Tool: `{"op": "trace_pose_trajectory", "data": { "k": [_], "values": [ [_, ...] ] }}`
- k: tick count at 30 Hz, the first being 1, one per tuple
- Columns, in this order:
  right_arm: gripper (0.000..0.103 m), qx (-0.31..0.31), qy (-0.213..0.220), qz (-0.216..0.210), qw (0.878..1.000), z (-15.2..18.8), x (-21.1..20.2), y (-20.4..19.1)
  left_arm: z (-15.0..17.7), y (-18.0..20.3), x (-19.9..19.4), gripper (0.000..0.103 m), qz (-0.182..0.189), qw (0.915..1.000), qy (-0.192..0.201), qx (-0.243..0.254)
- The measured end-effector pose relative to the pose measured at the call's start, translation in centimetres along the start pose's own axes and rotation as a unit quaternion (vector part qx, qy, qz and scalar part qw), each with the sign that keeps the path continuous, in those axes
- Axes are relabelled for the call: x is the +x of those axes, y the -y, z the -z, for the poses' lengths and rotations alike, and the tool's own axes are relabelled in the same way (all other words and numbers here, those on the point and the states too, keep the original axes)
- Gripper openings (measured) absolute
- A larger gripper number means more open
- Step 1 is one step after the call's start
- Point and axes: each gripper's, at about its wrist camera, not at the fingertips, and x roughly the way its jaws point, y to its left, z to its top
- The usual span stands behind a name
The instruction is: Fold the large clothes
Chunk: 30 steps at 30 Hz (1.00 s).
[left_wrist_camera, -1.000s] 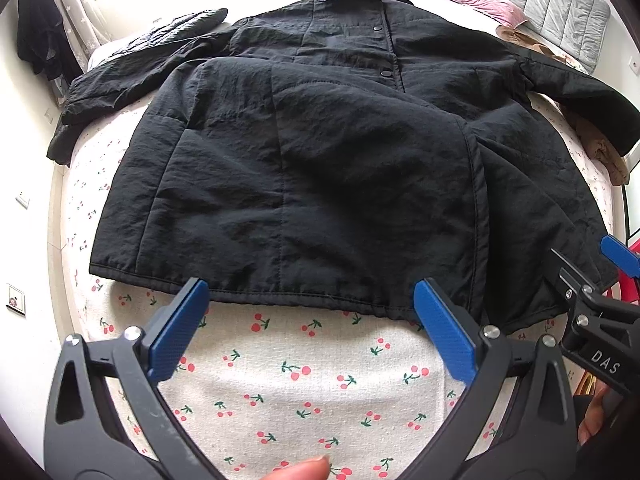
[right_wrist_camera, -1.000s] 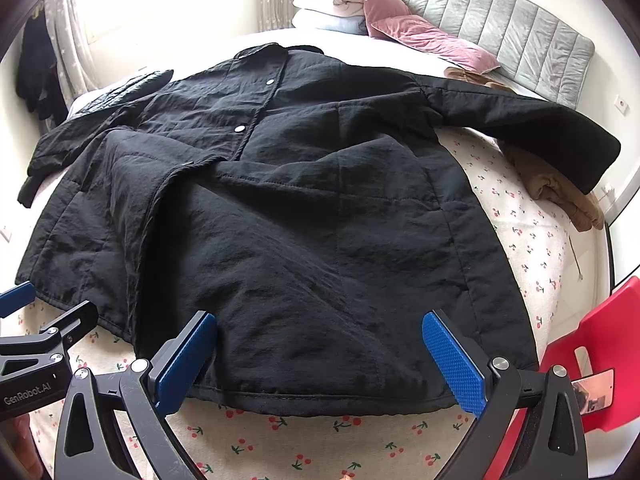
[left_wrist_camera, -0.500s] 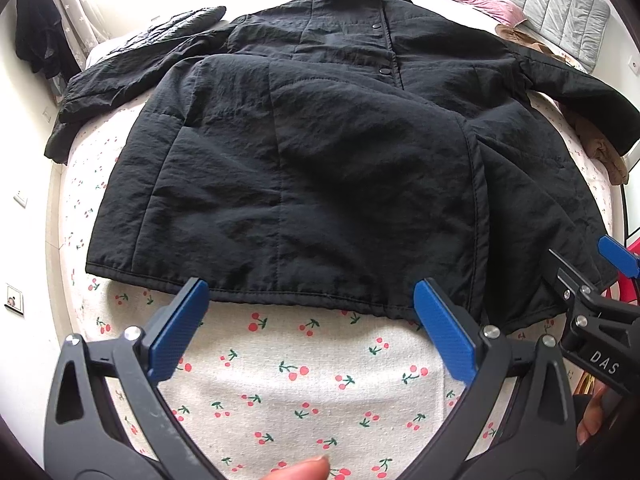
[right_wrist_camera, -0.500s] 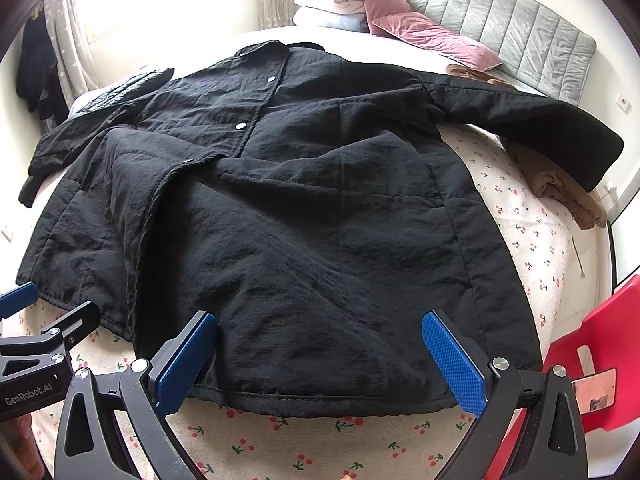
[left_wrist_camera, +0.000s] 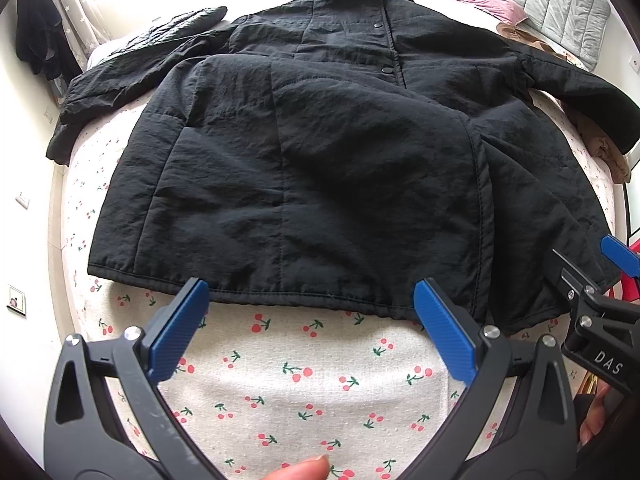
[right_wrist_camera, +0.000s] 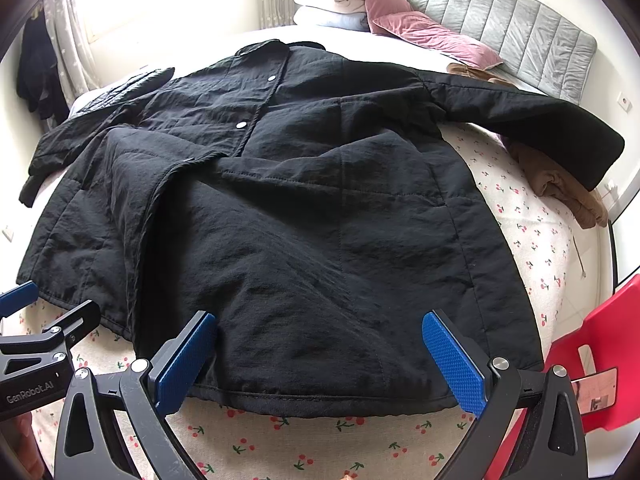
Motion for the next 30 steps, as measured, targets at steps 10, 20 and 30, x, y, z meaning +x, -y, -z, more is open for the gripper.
{"op": "trace_pose_trajectory", "data": {
  "k": [10, 20, 30],
  "values": [
    [0.103, 0.001, 0.000, 0.000, 1.000, 0.0, 0.0, 0.0, -0.1, 0.0, -0.1, 0.102, -0.001, 1.0000, 0.000, 0.001],
    [0.103, -0.002, -0.001, -0.008, 1.000, -0.2, 0.2, 0.4, -0.5, -0.2, -0.1, 0.102, 0.030, 0.9990, 0.020, 0.026],
    [0.103, 0.015, -0.018, -0.068, 0.997, -2.5, 0.0, 6.9, -4.6, -6.7, 0.1, 0.102, 0.085, 0.9955, -0.024, 0.036]
  ]
}}
